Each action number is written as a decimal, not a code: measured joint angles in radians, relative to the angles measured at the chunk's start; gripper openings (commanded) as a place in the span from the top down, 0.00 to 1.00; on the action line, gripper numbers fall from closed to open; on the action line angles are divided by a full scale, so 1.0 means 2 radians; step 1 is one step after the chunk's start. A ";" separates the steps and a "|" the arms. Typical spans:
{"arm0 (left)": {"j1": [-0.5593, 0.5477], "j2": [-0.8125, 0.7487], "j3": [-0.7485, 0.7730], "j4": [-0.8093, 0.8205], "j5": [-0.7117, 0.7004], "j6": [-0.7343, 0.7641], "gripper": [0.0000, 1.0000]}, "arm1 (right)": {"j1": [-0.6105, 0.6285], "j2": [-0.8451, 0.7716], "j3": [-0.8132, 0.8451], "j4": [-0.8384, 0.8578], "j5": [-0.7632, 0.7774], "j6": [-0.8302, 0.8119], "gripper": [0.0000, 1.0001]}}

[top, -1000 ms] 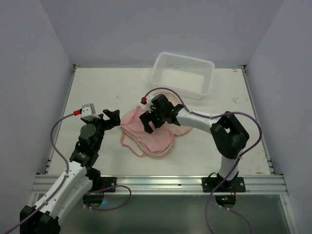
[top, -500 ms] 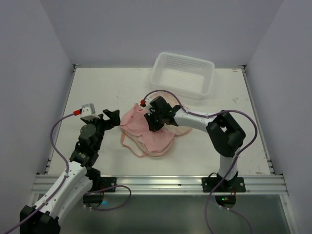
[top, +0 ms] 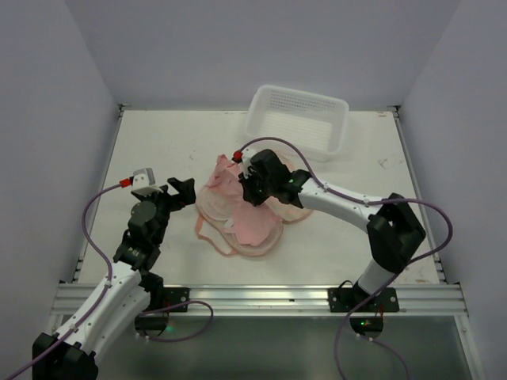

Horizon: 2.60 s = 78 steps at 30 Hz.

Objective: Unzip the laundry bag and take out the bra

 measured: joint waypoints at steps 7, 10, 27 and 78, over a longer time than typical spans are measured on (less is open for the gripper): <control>0.000 0.000 0.000 0.000 -0.003 0.000 0.00 | 0.002 -0.072 -0.001 0.000 0.029 0.000 1.00; 0.000 0.000 0.000 0.000 -0.003 0.000 0.00 | 0.002 -0.090 -0.001 0.000 0.048 -0.004 1.00; 0.000 -0.002 0.000 0.000 -0.003 0.000 0.00 | -0.055 -0.114 0.020 0.015 0.096 -0.016 1.00; 0.000 -0.014 -0.005 0.014 0.051 -0.004 0.00 | -0.206 0.195 0.208 0.330 0.274 0.192 1.00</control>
